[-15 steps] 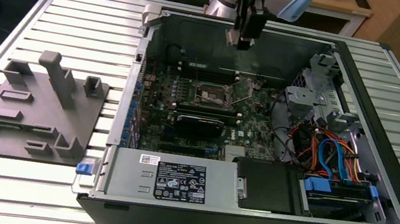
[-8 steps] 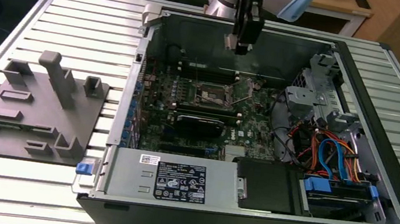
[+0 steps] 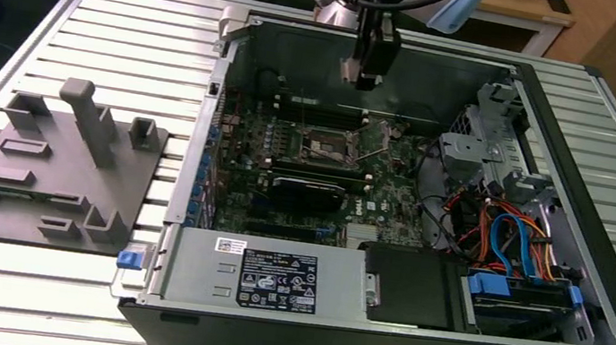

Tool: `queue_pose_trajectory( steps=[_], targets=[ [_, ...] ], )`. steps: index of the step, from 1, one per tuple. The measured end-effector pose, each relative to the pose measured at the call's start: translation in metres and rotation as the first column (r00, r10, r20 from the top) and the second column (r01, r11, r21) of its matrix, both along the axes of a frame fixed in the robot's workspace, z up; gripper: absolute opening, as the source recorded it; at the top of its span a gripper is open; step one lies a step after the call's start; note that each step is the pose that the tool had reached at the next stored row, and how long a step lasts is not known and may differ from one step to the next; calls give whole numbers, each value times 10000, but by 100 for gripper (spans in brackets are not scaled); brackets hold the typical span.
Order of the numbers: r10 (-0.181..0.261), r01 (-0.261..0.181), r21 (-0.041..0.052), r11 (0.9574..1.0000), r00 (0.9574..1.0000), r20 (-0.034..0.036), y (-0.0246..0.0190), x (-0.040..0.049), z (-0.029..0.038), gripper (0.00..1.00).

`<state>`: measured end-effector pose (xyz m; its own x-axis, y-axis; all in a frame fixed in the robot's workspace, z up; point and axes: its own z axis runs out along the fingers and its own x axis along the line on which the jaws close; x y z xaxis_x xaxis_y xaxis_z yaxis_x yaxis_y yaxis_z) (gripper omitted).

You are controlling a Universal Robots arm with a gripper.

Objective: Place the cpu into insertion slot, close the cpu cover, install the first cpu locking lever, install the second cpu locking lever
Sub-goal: 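Place the cpu into insertion slot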

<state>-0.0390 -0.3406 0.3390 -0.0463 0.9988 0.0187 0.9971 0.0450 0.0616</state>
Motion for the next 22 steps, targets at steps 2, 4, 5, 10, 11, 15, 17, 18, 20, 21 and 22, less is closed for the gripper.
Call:
queue_pose_trajectory(
  steps=[2, 4, 5, 10, 11, 15, 17, 18, 20, 21, 22],
  targets=[
    [-17, 17, 0, 10000, 10000, -7, 4, 1, -35, 54],
    [-104, 104, 0, 9999, 9999, -8, 10, 1, -73, 54],
    [-172, 172, 0, 9999, 9999, -8, 12, 1, -91, 54],
    [-255, 255, -2, 9997, 9997, -10, 19, 1, -151, 54],
    [-255, 255, 0, 9997, 9997, -10, 21, 1, -157, 54],
    [-255, 255, -1, 9997, 9997, -10, 23, 1, -162, 54],
    [-255, 255, -1, 9997, 9997, -10, 23, 1, -162, 54],
    [-255, 255, 0, 9997, 9997, -10, 24, 1, -163, 54],
    [-255, 255, 0, 9997, 9997, -10, 24, 1, -163, 54],
    [-255, 255, -1, 9997, 9997, -10, 24, 1, -163, 54],
    [-255, 255, 1, 9997, 9997, -9, 24, 1, -166, 54]
  ],
)
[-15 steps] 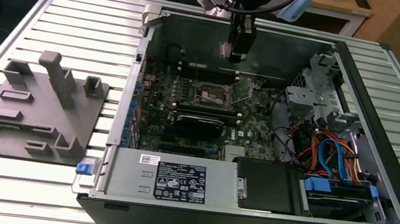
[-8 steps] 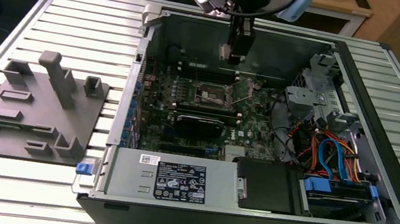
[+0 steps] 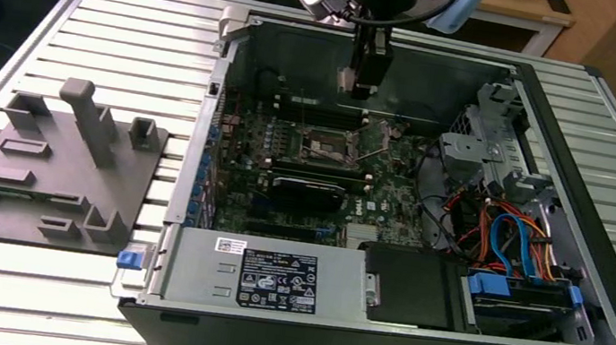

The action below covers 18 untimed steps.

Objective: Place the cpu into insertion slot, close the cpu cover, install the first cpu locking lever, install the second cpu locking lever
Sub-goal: 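Place the cpu into insertion slot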

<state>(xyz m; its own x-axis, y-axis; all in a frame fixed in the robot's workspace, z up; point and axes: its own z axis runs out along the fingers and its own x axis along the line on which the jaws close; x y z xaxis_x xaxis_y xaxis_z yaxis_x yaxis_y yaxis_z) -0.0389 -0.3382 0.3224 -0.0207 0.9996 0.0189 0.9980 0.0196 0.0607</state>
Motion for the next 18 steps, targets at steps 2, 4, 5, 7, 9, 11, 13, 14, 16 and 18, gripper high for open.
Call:
queue_pose_trajectory(
  steps=[2, 4, 5, 7, 9, 11, 13, 14, 16, 18],
  targets=[
    [0, 0, -1, 10000, 10000, -1, 0, 0, -17, 54],
    [0, 0, -1, 10000, 10000, -2, 0, 0, -53, 54],
    [0, 0, -1, 10000, 10000, -3, 0, 0, -71, 54],
    [-6, 6, -1, 10000, 10000, -4, 0, 0, -107, 54],
    [-10, 10, -1, 10000, 10000, -9, 0, -1, -143, 54],
    [-10, 10, -1, 10000, 10000, -28, 0, -2, -180, 54],
    [-10, 10, -1, 10000, 10000, -48, 0, -11, -214, 54],
    [-10, 10, -1, 10000, 10000, -53, 0, -16, -228, 54],
    [-9, 9, -2, 10000, 10000, -57, 0, -23, -243, 54],
    [-8, 7, -4, 10000, 10000, -59, 0, -24, -243, 54]
  ],
)
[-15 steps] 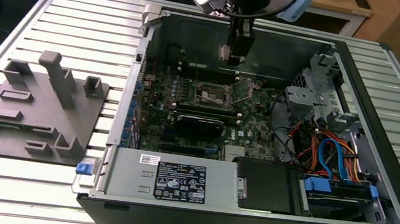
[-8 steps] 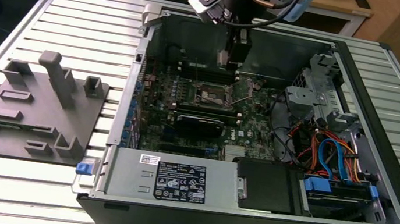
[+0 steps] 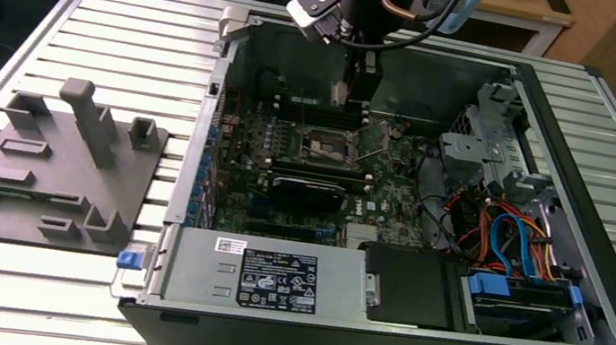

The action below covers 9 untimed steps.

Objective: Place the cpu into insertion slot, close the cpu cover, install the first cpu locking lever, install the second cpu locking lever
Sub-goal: 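Place the cpu into insertion slot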

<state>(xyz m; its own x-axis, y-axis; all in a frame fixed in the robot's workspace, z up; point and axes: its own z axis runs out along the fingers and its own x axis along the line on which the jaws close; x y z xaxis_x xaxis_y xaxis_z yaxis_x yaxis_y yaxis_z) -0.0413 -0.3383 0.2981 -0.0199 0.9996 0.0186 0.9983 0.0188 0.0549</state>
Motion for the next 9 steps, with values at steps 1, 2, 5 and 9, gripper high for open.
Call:
queue_pose_trajectory(
  steps=[1, 2, 5, 9],
  targets=[
    [-1, 1, 3, 10000, 10000, 1, 0, -1, -1, 54],
    [-2, 2, 3, 10000, 10000, 2, 0, -2, -2, 54],
    [-2, 2, 3, 10000, 10000, 1, 0, -2, -2, 54],
    [-1, 1, 3, 10000, 10000, 1, 0, -3, -2, 54]
  ],
)
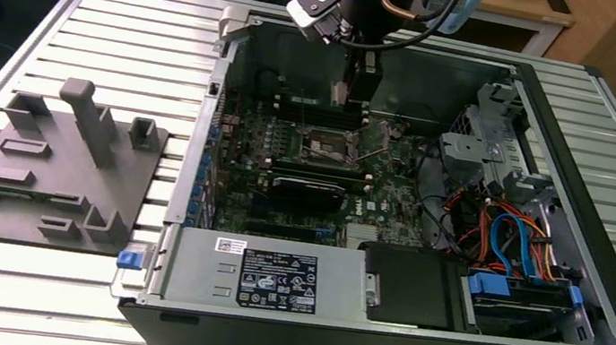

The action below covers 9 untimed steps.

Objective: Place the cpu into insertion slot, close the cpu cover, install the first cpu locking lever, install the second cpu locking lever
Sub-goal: 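Place the cpu into insertion slot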

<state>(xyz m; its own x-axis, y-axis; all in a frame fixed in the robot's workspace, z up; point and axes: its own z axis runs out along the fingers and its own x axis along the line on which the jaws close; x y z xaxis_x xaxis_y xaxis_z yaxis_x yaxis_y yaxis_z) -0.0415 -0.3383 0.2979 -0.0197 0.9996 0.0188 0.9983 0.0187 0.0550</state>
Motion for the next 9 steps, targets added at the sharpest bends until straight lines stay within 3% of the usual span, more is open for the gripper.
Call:
queue_pose_trajectory(
  steps=[4, 9],
  targets=[
    [0, 0, 3, 10000, 10000, 2, 0, 0, -4, 54],
    [0, 0, 1, 10000, 10000, 0, 0, 0, -86, 54]
  ],
)
